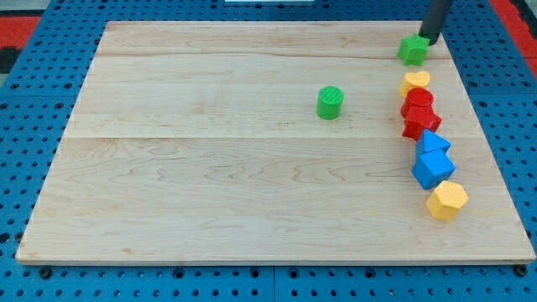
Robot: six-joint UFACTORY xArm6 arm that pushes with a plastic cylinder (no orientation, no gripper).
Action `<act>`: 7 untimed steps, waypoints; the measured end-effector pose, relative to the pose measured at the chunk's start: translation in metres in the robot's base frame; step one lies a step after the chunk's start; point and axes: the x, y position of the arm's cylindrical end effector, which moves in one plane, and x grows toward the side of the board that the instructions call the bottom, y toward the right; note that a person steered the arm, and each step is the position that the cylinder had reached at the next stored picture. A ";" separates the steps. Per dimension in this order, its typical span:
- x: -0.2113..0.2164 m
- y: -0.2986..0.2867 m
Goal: Move green star to the left of yellow heart
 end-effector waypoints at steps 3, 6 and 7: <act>0.003 -0.063; -0.001 -0.059; -0.006 -0.042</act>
